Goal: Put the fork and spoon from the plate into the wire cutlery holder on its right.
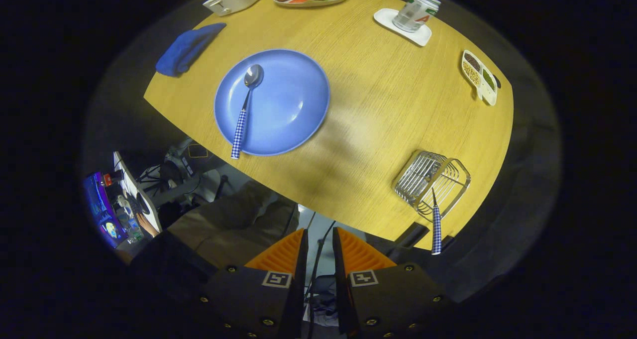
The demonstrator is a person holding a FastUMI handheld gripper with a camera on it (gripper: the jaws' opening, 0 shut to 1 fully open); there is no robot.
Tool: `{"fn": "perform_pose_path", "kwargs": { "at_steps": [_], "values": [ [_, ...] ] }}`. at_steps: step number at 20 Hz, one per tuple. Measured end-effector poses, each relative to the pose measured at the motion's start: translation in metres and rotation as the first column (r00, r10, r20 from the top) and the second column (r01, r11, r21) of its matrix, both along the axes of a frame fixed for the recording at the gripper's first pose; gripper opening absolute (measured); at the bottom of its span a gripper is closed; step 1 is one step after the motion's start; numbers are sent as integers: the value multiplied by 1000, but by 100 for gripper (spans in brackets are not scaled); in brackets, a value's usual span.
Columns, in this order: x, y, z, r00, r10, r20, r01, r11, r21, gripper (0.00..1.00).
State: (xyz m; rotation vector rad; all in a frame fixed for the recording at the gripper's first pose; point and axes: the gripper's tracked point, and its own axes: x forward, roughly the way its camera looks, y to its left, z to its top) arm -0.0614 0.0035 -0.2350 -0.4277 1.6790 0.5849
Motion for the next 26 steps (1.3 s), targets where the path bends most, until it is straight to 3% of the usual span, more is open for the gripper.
{"fn": "perform_pose_path", "kwargs": {
  "at_steps": [10, 19, 26],
  "values": [
    [-5, 78, -9, 999, 42, -7, -41, 997, 70, 28],
    [-6, 139, -27, 999, -16, -38, 21, 992, 124, 28],
    [2, 167, -44, 1000, -20, -21, 22, 992, 120, 28]
  ]
}}
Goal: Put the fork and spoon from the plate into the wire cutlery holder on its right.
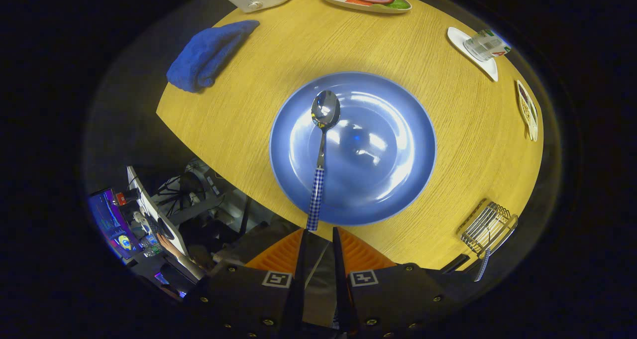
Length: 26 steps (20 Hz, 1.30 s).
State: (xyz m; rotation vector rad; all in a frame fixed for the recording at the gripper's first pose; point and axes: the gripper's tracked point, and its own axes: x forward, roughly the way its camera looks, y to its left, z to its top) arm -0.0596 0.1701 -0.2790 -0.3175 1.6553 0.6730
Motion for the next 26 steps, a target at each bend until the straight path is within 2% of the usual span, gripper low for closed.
{"fn": "perform_pose_path", "kwargs": {
  "at_steps": [17, 26],
  "values": [
    [9, 25, -50, 999, -27, -33, 26, 999, -43, 28],
    [11, 18, -65, 999, -10, -49, 6, 998, -67, 28]
  ]
}}
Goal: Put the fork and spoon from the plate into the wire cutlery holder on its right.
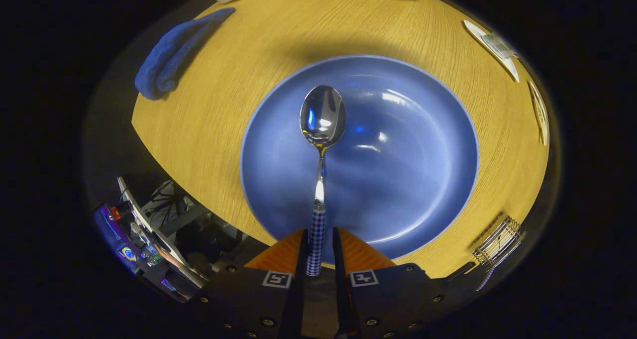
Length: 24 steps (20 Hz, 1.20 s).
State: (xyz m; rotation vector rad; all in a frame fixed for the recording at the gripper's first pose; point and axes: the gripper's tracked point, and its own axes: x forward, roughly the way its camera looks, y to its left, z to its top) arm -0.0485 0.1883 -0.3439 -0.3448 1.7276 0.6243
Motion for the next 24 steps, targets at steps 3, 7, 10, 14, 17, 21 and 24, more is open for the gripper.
{"fn": "perform_pose_path", "kwargs": {
  "at_steps": [3, 7, 10, 14, 17, 21, 24],
  "values": [
    [5, 1, 2, 1000, -20, -19, 21, 1000, 7, 13],
    [7, -10, -2, 998, 65, 4, -65, 998, -17, 3],
    [1, -16, 3, 993, 120, 5, -120, 993, -22, 3],
    [5, -26, 13, 990, 142, 4, -142, 989, -36, 3],
    [4, -34, 24, 987, 158, -8, -158, 987, -34, 3],
    [-3, -56, 38, 988, 146, -45, -148, 988, -43, 3],
    [-7, -77, 45, 990, 130, -55, -132, 990, -42, 3]
  ]
}}
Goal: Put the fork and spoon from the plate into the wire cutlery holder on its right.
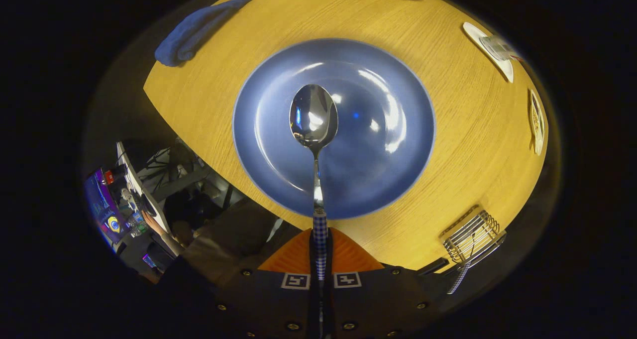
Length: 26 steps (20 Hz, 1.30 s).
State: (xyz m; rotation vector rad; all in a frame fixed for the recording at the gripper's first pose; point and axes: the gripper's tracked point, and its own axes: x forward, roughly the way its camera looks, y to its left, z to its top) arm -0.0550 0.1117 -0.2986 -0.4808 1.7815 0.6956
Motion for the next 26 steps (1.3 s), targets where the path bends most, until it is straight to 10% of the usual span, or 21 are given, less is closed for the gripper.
{"fn": "perform_pose_path", "kwargs": {
  "at_steps": [26],
  "values": [
    [-3, -167, 55, 964, -263, -40, 263, 965, -15, 3]
  ]
}}
